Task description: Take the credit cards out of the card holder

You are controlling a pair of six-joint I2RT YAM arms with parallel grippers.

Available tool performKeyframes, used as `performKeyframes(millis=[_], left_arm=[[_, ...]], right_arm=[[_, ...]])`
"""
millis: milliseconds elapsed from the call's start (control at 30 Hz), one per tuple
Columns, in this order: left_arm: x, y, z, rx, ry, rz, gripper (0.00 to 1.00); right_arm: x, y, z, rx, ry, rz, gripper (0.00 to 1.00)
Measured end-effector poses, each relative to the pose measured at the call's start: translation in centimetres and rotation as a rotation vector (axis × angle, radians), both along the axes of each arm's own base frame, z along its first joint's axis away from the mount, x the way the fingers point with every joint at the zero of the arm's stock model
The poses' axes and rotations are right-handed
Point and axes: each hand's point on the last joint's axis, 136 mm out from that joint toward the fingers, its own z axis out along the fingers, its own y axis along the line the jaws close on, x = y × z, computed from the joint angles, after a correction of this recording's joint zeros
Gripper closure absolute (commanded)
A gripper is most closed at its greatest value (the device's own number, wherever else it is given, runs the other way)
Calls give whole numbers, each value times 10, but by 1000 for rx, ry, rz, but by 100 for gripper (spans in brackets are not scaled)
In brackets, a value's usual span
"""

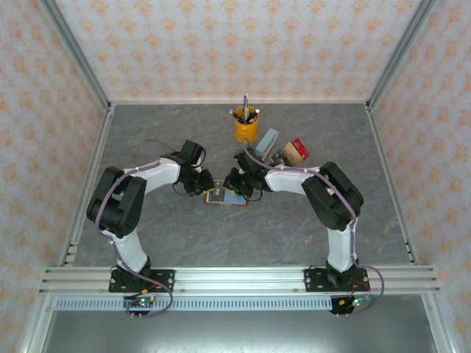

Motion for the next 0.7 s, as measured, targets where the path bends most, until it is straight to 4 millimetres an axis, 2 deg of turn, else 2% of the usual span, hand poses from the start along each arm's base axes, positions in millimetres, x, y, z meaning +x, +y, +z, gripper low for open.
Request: performKeyframes(millis=[267,467,700], left_arm=[[1,3,-2,20,-3,7,84],[1,4,-3,22,-1,11,85],[2,4,-3,26,0,20,87]], right_arm=[[-5,6,4,6,0,34,81],[-10,6,-1,-7,20,43,81],[-12,5,-3,-14,25,53,86]])
